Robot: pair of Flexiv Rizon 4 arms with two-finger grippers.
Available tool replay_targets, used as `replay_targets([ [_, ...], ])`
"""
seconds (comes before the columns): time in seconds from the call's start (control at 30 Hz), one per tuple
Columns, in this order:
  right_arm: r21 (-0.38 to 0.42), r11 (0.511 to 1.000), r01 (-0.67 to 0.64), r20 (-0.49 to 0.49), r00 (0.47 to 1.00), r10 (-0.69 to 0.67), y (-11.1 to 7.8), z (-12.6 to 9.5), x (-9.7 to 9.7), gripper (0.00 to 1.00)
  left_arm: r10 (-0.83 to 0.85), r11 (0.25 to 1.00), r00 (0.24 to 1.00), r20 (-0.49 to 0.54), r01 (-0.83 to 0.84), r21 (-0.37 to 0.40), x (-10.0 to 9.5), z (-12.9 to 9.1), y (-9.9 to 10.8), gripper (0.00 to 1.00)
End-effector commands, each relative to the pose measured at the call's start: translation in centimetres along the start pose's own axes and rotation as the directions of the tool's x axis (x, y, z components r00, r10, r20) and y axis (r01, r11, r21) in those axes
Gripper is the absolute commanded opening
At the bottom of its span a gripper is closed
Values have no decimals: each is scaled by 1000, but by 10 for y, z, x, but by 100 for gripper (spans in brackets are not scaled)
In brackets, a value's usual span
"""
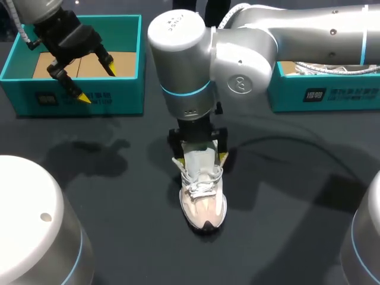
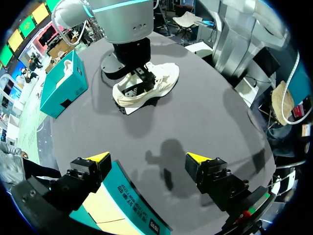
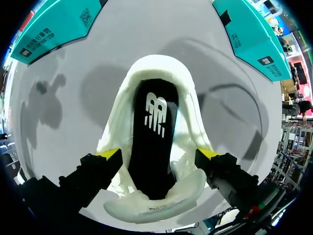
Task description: Take the shoe out of the shoebox, open the shoe tongue, remove and reinsert the insole, then place the shoe into the shoebox
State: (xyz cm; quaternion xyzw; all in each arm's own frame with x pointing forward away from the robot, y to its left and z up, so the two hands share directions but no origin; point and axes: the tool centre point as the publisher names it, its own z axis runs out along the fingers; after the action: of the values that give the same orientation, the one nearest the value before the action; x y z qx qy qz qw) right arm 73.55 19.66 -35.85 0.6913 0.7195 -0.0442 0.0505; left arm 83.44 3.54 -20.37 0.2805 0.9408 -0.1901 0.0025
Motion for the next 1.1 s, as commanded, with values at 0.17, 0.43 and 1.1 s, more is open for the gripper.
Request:
replay_targets([
  [0.17, -15, 1000, -18, 8, 1000, 18, -15, -5, -1, 100, 1, 1000, 1000, -1, -1, -2, 0, 0, 0, 100],
  [0.43, -37, 999, -8, -11, 1000, 8, -16, -7, 1, 100, 1, 1000, 1000, -1, -1, -2, 0, 0, 0, 100],
  [1.1, -52, 997, -61, 7, 998, 61, -47, -22, -7, 100, 1, 1000, 1000, -1, -1, -2, 0, 0, 0, 100],
])
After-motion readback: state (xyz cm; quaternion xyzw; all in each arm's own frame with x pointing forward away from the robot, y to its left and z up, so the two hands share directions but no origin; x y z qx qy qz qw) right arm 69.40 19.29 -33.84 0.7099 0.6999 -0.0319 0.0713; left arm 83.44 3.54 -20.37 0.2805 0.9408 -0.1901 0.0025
